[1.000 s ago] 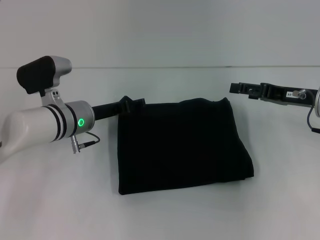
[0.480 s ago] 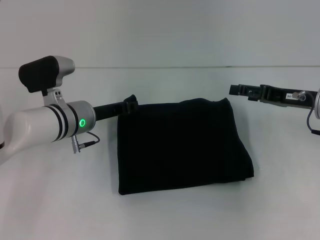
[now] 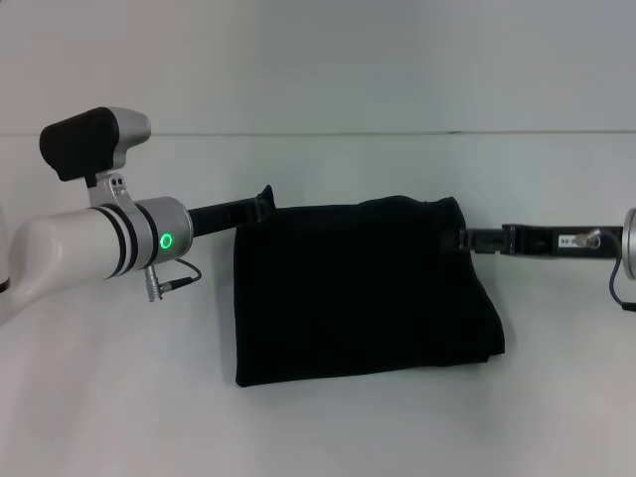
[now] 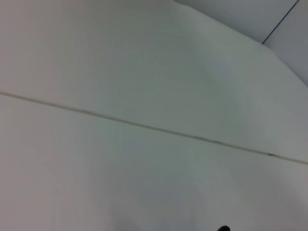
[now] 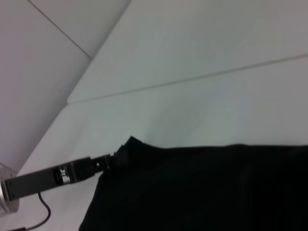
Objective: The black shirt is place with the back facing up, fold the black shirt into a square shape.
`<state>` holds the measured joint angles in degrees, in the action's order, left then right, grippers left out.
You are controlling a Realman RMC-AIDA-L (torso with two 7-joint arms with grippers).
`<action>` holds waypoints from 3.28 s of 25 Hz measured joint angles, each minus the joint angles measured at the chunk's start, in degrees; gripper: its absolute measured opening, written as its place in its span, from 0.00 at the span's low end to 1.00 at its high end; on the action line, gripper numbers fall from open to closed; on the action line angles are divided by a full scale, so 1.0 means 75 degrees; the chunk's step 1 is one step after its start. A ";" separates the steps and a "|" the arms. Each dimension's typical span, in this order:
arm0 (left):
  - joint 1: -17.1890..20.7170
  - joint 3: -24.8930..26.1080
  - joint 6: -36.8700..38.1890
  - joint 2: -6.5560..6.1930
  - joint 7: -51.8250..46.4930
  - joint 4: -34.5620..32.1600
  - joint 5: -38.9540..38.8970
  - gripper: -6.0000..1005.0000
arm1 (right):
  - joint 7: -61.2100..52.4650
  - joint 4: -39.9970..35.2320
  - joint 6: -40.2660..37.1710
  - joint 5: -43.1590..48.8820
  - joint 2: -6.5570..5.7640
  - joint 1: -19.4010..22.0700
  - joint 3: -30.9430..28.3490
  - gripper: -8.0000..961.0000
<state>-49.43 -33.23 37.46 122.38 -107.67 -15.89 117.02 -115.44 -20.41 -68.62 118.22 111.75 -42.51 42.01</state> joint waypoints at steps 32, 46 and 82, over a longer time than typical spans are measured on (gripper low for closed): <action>-0.0032 0.0001 0.0021 0.0011 -0.0012 0.0007 -0.0015 0.06 | 0.0638 -0.0021 -0.0402 -0.0065 0.0015 0.0277 0.0008 0.17; -0.0029 0.0013 0.0091 -0.0024 -0.0135 0.0015 -0.0010 0.06 | 0.0578 -0.0022 -0.0296 -0.0033 -0.0136 0.0607 -0.0044 0.01; -0.0007 0.0012 0.0220 -0.0037 -0.0141 -0.0002 -0.0017 0.06 | 0.0564 0.0029 0.0068 -0.0050 0.0270 0.0155 0.0057 0.39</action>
<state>-49.49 -33.14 39.11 122.10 -108.72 -15.91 116.89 -111.21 -20.19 -68.11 117.85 113.77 -41.35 42.43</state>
